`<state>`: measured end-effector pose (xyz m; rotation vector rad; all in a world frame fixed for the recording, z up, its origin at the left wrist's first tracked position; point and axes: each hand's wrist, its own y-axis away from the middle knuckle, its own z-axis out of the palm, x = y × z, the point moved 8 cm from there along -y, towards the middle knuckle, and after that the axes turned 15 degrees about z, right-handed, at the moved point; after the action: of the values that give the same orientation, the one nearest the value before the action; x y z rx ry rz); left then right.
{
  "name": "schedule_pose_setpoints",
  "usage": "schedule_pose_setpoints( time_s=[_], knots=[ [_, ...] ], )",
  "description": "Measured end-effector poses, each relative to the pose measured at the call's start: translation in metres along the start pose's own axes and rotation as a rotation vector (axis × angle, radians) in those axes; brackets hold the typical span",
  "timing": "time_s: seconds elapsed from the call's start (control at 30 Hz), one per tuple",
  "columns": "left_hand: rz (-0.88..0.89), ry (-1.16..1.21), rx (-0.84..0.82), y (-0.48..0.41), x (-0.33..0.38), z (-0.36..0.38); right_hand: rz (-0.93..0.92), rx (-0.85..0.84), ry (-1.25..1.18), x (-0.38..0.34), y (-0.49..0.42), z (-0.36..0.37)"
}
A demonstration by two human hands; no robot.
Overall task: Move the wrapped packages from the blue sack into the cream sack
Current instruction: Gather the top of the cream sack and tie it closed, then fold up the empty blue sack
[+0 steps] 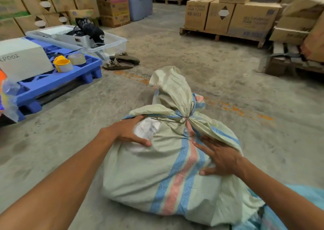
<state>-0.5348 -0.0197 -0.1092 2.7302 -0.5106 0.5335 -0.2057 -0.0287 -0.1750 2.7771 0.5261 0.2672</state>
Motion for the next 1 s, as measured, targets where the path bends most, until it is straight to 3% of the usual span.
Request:
schedule_pose_setpoints(
  time_s=[0.13,0.27,0.33,0.4,0.5,0.67,0.87,1.0],
  knots=[
    [-0.098,-0.056,-0.155,-0.003,0.022,-0.014,0.025,-0.056,0.014,-0.008,0.007,-0.016],
    [-0.229,-0.413,-0.338,-0.004,0.084,-0.045,-0.152,0.339,0.062,-0.006,0.057,-0.071],
    [-0.163,-0.579,-0.274,-0.013,0.146,-0.055,-0.148,0.531,0.108,0.012,0.095,-0.090],
    [-0.003,-0.619,-0.162,-0.023,0.223,-0.046,-0.045,0.567,0.113,0.047,0.133,-0.091],
    [0.214,-0.373,-0.183,-0.027,0.325,0.012,0.200,0.406,0.058,0.111,0.182,-0.065],
    [0.254,-0.241,-0.380,-0.026,0.420,0.142,0.540,-0.007,-0.007,0.215,0.258,0.021],
    [0.133,-0.097,-0.295,-0.045,0.442,0.259,0.859,-0.309,-0.167,0.289,0.316,0.115],
    [0.079,-0.135,-0.216,-0.055,0.435,0.283,1.010,-0.406,-0.300,0.299,0.335,0.157]
  ],
)
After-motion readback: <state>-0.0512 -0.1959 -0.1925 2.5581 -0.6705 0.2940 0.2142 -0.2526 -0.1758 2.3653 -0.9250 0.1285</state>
